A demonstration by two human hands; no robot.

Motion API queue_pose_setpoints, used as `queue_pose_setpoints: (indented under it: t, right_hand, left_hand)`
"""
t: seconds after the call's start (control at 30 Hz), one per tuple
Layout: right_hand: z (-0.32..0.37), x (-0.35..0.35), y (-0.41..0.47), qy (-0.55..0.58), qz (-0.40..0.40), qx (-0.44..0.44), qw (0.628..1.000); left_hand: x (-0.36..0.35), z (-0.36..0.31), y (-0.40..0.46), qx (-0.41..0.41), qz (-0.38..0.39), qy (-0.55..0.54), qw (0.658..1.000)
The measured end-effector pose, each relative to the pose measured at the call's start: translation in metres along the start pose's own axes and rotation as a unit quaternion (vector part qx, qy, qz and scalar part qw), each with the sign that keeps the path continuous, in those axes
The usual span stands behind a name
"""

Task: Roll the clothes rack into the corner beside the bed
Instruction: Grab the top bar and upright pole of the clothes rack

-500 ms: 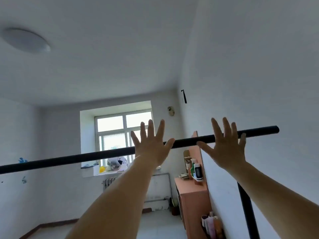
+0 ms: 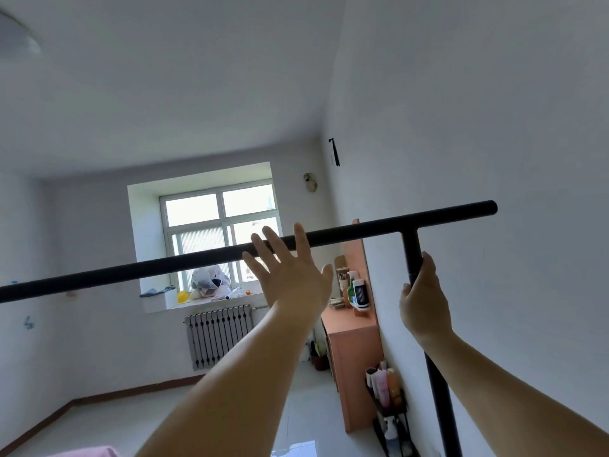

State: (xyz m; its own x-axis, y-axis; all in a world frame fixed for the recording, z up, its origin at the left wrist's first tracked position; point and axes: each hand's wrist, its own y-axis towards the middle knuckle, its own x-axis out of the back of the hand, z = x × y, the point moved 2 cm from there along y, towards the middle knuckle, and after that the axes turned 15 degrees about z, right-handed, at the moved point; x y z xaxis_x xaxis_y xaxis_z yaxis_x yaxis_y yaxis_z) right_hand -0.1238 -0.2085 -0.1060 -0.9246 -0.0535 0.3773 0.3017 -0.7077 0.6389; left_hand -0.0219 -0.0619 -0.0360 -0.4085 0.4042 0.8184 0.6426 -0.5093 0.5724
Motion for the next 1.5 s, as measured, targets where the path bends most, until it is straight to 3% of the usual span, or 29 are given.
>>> queue_pose_setpoints:
  t: [0.27,0.87,1.07,1.3,1.5]
  right_hand:
    - [-0.004,0.011,-0.008,0.034,0.034,-0.005,0.999]
    - [-0.004,0.03,-0.022,0.047,0.036,-0.006,0.998]
    - [-0.005,0.031,-0.022,0.071,0.058,-0.021,0.996]
    - [-0.001,0.017,-0.024,0.065,0.029,-0.027,0.997]
    - [0.003,0.002,-0.021,0.07,0.028,-0.028,0.997]
  left_hand:
    - [-0.011,-0.011,-0.012,-0.005,0.03,-0.084,0.996]
    - [-0.009,0.005,0.01,-0.073,0.153,-0.103,0.98]
    - [-0.003,-0.001,0.019,-0.064,0.167,-0.136,0.974]
    - [-0.011,-0.012,0.025,-0.075,0.138,-0.212,0.965]
    - [-0.011,0.0,0.035,-0.077,0.187,-0.208,0.957]
